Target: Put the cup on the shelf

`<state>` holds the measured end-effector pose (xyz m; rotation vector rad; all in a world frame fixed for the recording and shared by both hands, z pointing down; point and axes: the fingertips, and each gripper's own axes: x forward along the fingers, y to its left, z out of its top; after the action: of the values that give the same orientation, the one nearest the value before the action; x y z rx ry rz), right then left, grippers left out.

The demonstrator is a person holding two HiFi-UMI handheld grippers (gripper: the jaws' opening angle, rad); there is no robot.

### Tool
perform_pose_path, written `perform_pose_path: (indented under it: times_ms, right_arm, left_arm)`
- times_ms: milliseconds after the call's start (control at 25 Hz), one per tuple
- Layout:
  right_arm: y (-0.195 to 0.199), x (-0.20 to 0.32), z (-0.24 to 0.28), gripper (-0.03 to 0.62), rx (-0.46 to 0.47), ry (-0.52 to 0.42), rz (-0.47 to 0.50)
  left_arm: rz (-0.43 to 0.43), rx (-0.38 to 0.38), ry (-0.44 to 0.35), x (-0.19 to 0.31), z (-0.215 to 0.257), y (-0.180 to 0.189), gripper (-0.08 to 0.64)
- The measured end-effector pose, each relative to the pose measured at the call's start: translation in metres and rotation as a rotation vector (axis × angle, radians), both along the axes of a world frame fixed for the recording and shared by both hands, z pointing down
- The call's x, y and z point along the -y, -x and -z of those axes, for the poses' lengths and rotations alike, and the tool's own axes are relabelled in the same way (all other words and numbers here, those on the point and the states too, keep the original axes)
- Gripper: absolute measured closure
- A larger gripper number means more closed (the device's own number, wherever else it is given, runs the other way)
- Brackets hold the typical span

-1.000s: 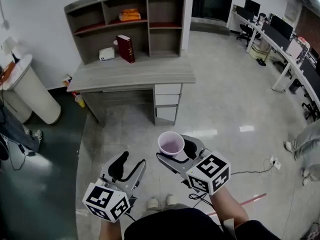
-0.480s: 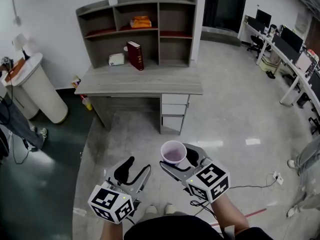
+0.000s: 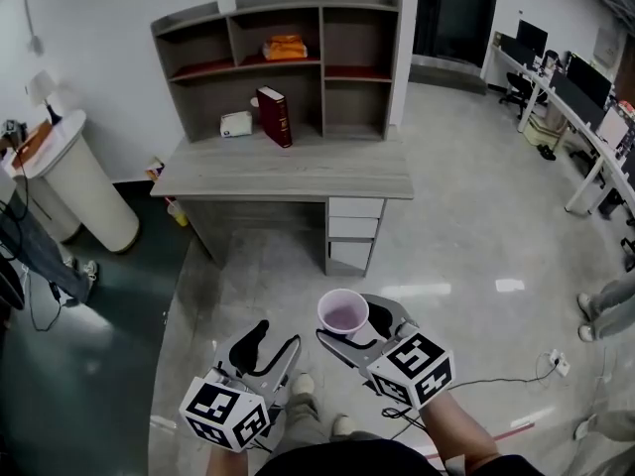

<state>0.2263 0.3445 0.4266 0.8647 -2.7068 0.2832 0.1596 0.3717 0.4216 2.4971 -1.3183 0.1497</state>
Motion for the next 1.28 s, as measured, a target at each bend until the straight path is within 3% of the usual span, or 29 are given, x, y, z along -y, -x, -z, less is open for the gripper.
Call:
perform_pose_path:
  times_ms: [600,920,1280]
  right_arm:
    - [0.064,0.121,0.007,0.284,-0.007,0.01,-0.018]
    - [0.109,0.174,0.01,0.284,-0.016,0.006,-0.023]
    - [0.134,0.221,0.019,0.284,-0.016,-0.004,-0.041]
  left_arm:
    - [-0.026,-0.013,0.014,0.12,0.006,0.067,0.339]
    - [-0.033,-0.012,0.022,0.172,0.003,0.111,0.344]
    - [-0.035,-0.008,0.028,0.218,0.001,0.141,0.347]
